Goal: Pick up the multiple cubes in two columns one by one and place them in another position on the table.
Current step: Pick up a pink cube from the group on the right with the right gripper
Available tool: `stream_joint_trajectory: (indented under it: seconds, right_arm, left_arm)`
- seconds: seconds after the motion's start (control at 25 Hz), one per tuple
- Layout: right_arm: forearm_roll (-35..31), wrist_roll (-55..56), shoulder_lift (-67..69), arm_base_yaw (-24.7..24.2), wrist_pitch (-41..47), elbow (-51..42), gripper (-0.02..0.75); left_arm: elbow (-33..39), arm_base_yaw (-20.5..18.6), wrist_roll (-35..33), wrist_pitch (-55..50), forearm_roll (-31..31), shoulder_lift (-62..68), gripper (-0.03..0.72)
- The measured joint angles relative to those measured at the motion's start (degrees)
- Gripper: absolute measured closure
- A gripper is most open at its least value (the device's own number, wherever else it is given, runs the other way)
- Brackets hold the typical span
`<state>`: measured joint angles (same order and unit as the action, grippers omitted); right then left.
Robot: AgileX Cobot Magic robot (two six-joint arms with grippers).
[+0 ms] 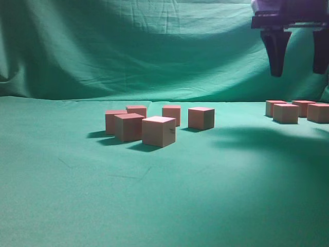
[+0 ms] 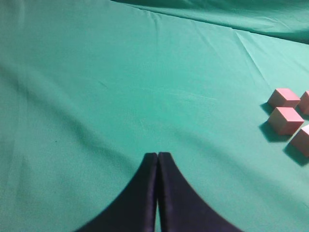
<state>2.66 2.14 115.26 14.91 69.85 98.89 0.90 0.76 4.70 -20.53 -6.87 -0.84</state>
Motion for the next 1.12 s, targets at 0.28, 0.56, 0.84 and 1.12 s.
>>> stream_joint_trajectory:
  seconds: [0.28, 0.56, 0.84, 1.12]
  right_arm:
    - [0.69, 0.00, 3.67, 0.00, -6.77, 0.00, 0.182]
    - [1.52, 0.03, 6.86, 0.00, -11.07, 0.00, 0.182]
    - [1.87, 0.03, 9.29, 0.00, -13.16, 0.00, 0.182]
    - [1.87, 0.14, 10.77, 0.00, -14.07, 0.00, 0.417]
  left_arm:
    - [0.00, 0.00, 0.00, 0.00, 0.00, 0.00, 0.688]
    - [0.00, 0.00, 0.00, 0.00, 0.00, 0.00, 0.688]
    - [0.00, 0.00, 0.00, 0.00, 0.00, 0.00, 0.688]
    - [0.00, 0.00, 0.00, 0.00, 0.00, 0.00, 0.688]
